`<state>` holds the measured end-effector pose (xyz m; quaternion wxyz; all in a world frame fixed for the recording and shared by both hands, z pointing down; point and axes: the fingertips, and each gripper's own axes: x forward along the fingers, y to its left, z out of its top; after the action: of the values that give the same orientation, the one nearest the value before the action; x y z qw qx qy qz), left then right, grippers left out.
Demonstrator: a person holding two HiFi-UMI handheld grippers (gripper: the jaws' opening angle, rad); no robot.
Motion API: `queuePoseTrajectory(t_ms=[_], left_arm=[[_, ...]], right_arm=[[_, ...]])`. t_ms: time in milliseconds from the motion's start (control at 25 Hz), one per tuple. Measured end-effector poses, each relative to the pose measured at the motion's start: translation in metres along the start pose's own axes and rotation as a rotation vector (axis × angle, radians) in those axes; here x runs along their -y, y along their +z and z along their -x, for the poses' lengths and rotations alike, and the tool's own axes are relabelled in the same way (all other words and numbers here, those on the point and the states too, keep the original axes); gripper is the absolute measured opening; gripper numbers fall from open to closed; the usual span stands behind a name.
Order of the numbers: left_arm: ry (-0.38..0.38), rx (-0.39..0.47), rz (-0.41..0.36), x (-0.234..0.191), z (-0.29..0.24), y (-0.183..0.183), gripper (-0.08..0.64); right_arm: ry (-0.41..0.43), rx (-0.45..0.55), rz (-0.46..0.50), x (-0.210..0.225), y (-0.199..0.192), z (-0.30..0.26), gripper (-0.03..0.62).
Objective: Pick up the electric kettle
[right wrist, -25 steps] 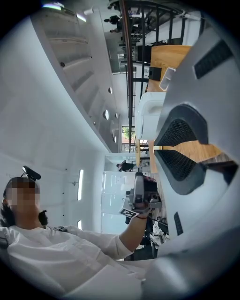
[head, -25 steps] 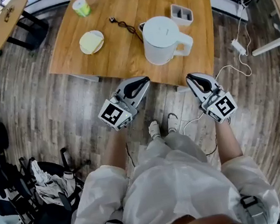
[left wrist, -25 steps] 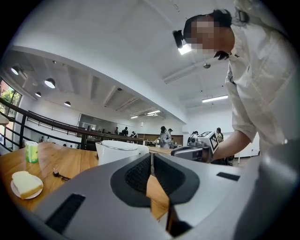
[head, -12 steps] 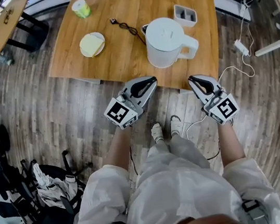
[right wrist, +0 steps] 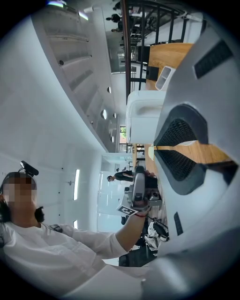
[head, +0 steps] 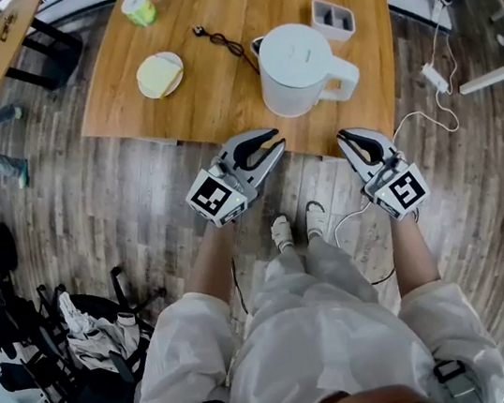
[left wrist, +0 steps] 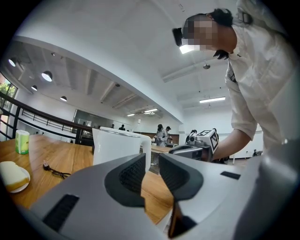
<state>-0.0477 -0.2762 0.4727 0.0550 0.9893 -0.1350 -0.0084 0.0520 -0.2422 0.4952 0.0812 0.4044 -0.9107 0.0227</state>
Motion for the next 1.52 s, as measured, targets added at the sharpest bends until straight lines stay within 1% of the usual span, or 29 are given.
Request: queuePoseTrajectory(t_ms=[160, 240, 400, 520, 640, 760, 880, 1120, 1320, 1400, 1520], left_arm=[[-0.011, -0.015, 0.006, -0.004, -0.003, -0.006, 0.283], [-0.012, -0.015, 0.01, -0.008, -0.004, -0.009, 0.341], [-0.019, -0.016, 0.026, -0.017, -0.007, -0.016, 0.415], [-0.026, -0.032, 0.026, -0.021, -0.012, -0.019, 0.453], [-0.036, -0.04, 0.021, -0.026, -0.016, -0.023, 0.476], [-0.025, -0.035, 0.024, -0.035, -0.02, -0.023, 0.496], [-0.013, -0.035, 0.012, -0.042, -0.022, -0.022, 0.509], [-0.013, -0.033, 0.003, -0.054, -0.027, -0.021, 0.52], [-0.043, -0.083, 0.0, -0.075, -0.033, -0.034, 0.546], [-0.065, -0.114, -0.005, -0.086, -0.038, -0.039, 0.559], [-0.109, -0.163, -0.032, -0.098, -0.047, -0.045, 0.579]], right_arm=[[0.0, 0.002, -0.006, 0.002, -0.001, 0.0, 0.012], [-0.001, 0.002, -0.008, 0.003, -0.003, 0.0, 0.012], [0.001, -0.008, -0.011, 0.004, -0.006, 0.001, 0.012], [0.0, -0.012, -0.014, 0.006, -0.008, 0.0, 0.012], [0.002, -0.008, -0.023, 0.007, -0.009, -0.002, 0.012], [0.008, -0.008, -0.028, 0.006, -0.011, -0.005, 0.012], [0.011, -0.01, -0.03, 0.006, -0.012, -0.008, 0.012], [0.012, -0.013, -0.034, 0.01, -0.013, -0.011, 0.012], [0.014, -0.022, -0.033, 0.008, -0.015, -0.012, 0.012], [0.013, -0.029, -0.034, 0.008, -0.016, -0.012, 0.012], [0.011, -0.032, -0.036, 0.01, -0.018, -0.014, 0.012]])
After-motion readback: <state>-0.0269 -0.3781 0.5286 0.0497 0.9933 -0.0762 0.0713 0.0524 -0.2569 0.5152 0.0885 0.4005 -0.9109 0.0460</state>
